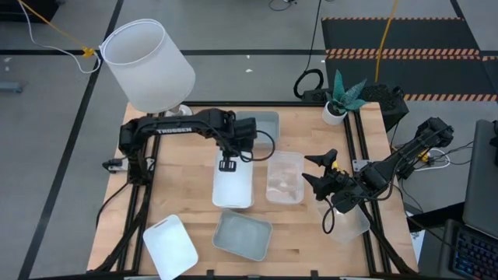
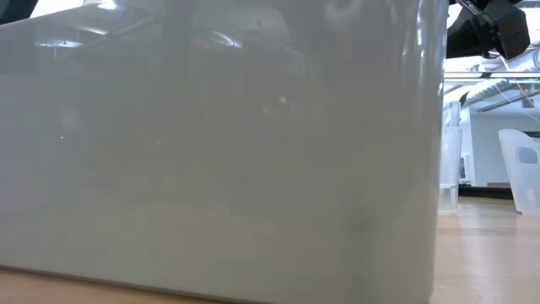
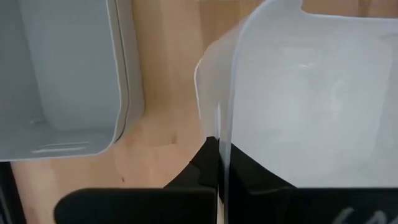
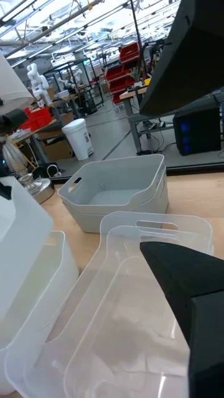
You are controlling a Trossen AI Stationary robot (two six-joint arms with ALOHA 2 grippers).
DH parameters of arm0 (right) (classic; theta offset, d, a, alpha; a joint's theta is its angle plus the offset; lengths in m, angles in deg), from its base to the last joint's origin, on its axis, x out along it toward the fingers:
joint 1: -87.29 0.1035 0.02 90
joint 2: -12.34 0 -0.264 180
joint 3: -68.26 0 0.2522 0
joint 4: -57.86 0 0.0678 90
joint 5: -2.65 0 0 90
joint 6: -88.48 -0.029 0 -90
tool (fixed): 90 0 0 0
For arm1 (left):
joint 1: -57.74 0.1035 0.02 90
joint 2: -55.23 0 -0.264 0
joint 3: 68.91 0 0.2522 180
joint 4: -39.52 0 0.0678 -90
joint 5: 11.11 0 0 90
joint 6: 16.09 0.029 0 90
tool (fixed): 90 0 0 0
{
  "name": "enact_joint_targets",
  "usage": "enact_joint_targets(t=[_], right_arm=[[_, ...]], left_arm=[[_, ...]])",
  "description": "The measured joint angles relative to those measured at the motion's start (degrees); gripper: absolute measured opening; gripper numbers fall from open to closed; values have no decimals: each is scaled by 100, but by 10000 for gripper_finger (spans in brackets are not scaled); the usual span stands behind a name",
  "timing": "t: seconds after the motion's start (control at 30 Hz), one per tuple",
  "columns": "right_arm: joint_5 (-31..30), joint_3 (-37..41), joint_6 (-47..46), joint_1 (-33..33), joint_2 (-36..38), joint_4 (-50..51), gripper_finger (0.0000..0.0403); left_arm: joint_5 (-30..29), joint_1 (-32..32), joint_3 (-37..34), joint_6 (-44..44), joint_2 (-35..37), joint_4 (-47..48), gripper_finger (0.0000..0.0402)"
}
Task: Stack baskets by color
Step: Stack the right white bin on top of the top white bin
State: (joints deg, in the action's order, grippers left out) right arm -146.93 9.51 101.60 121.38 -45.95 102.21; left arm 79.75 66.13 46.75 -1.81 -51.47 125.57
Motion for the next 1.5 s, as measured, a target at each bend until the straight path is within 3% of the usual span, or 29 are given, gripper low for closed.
enact_joint_targets(t=[0.43,0.63,1.03,1.33,1.5], right_arm=[[1,0,0,0,0,0,338],[-1,0,0,0,0,0,338],[-1,0,0,1,0,0,338],[-1,0,0,2,0,0,338],[-1,0,0,2,0,2,338]], left_arm=[[136,77,-235,68,0,164,1],[521,187,-235,50,0,95,1],[329,172,-238,213,-46,-10,3],[316,154,-238,99,-46,-240,41],[162,129,-238,-150,-46,-221,91]])
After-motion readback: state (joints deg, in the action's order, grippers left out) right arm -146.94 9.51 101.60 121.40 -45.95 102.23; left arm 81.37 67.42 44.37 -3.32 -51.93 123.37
